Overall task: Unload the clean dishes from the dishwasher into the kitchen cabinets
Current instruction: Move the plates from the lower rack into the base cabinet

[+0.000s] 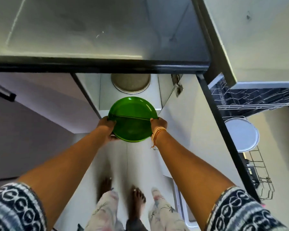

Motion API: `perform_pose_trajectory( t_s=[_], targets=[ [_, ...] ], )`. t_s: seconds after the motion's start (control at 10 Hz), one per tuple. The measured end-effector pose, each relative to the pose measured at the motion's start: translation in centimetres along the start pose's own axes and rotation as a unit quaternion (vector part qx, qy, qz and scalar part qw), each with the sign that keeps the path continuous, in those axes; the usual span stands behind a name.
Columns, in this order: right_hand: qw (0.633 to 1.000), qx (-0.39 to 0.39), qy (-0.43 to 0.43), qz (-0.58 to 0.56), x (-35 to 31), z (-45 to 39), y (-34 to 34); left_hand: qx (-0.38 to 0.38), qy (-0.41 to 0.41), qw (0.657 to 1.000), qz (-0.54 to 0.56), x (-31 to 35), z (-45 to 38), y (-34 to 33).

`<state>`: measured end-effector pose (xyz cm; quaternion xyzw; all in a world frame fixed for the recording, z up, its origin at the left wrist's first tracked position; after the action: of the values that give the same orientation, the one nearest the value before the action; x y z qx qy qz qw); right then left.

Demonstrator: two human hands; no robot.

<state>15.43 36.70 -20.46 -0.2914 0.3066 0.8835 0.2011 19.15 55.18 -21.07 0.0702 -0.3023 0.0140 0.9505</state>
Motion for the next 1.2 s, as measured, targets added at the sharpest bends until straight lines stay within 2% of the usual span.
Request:
perform_pose_trajectory(
  t_s=[0.1, 0.4, 0.6, 0.7, 0.8, 0.9, 1.0, 1.2],
  targets=[
    [1.0, -0.012, -0.013, 0.002, -1.6, -1.6, -1.9, -0.027, -0.018, 0.999, -0.032, 2.7, -3.4, -1.1],
    [0.998, 0.019, -0.007, -0.064, -3.5, -8.8, -7.4, -0.087, -0.036, 0.995, -0.044, 7.0, -11.6, -3.0],
    [0.993, 0.038, 0.015, -0.113, -4.6, -13.2, -9.9, -0.058, -0.096, 0.994, -0.01, 8.0, -16.2, -4.9],
    [0.977, 0.045, 0.003, -0.21, -5.9, -15.1, -11.8, -0.05, -0.132, 0.99, 0.014, 9.2, -18.8, -6.2],
    [0.974, 0.035, 0.022, -0.224, -6.5, -17.0, -13.2, -0.023, -0.154, 0.988, 0.013, 10.1, -20.5, -6.9],
    [0.982, 0.051, 0.083, -0.161, -7.9, -19.9, -14.7, 0.03, -0.198, 0.98, -0.019, 11.6, -22.3, -7.9],
    [0.985, 0.072, 0.13, -0.092, -9.0, -20.6, -14.6, 0.051, -0.226, 0.972, -0.034, 12.4, -23.6, -8.4],
    [0.98, 0.054, 0.159, -0.111, -11.0, -21.3, -14.1, 0.115, -0.335, 0.926, -0.133, 14.2, -25.5, -8.3]
  ],
)
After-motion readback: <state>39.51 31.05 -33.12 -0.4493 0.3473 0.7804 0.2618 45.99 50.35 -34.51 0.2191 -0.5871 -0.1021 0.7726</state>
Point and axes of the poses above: each hand's wrist, its own z-axis away from the middle knuckle, its own y-axis out of the back of the hand, x = y × z, the point moved 3 cm from there along -z, towards the middle knuckle, and after that the axes turned 8 degrees about x, right-handed, at the moved point
